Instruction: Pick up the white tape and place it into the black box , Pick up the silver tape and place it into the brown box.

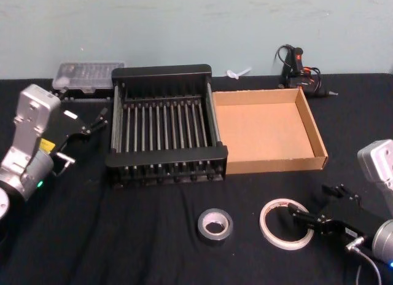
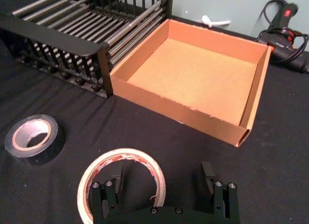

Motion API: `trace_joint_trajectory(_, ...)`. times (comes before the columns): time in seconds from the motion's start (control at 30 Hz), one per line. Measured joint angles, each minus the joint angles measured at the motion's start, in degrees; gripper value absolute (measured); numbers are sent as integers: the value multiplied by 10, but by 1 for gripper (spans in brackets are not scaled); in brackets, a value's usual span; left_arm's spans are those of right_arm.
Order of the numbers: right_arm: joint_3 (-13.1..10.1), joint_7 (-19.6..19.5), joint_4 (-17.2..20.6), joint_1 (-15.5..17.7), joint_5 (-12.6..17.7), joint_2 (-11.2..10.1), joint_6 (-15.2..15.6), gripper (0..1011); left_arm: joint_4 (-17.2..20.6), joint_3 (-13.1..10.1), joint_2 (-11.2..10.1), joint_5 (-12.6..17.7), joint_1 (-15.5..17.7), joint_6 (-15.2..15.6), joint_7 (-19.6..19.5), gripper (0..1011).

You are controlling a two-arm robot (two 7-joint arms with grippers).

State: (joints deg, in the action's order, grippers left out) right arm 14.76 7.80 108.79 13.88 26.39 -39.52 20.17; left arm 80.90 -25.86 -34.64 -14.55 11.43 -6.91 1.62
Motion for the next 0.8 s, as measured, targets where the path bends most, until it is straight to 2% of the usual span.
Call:
trace_joint_trajectory(0.27, 7, 9, -9, -9, -17, 7, 23, 1002, 0, 0, 0, 0, 0, 0, 0, 1001)
trace_joint_trajectory(0.8, 7, 21, -30, -18, -44, 27, 40, 1002, 0, 0, 0, 0, 0, 0, 0, 1001)
